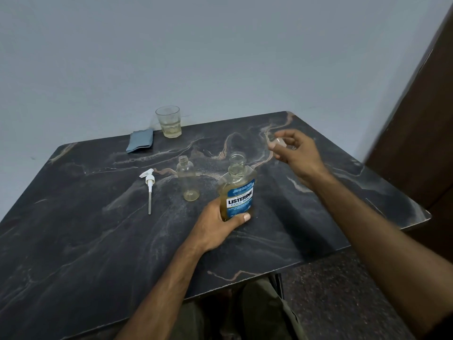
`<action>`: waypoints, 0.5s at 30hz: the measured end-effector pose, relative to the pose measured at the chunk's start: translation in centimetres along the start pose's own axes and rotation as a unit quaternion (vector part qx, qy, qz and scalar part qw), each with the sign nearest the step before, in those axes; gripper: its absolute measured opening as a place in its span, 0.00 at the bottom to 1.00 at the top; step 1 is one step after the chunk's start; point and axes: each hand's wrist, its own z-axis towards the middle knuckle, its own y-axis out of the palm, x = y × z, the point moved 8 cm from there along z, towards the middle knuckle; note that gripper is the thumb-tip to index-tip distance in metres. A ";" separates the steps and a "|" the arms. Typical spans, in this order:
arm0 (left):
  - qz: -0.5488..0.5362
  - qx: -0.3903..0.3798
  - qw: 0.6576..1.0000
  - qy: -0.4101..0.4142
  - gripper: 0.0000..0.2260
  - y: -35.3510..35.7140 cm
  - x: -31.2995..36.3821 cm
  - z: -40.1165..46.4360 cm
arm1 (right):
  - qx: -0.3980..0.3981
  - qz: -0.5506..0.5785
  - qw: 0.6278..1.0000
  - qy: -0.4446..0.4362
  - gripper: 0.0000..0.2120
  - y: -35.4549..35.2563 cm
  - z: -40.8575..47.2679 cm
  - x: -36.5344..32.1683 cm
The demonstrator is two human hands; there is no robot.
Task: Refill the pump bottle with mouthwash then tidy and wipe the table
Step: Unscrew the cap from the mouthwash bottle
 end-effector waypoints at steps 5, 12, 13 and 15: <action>0.001 0.001 1.000 0.008 0.15 0.0 0.0 0.1 | 0.068 -0.090 0.994 -0.005 0.11 -1.8 0.5 4.3; 0.006 0.000 1.000 0.009 0.15 -0.1 -0.3 0.1 | 0.094 -0.183 0.979 0.000 0.14 -2.7 0.6 7.1; 0.007 0.001 1.000 0.009 0.15 -0.1 -0.3 0.2 | 0.091 -0.194 0.977 0.002 0.15 -2.6 0.7 7.3; 0.005 0.004 1.000 0.010 0.15 -0.1 -0.4 0.2 | 0.085 -0.215 0.973 -0.001 0.15 -2.3 0.9 7.5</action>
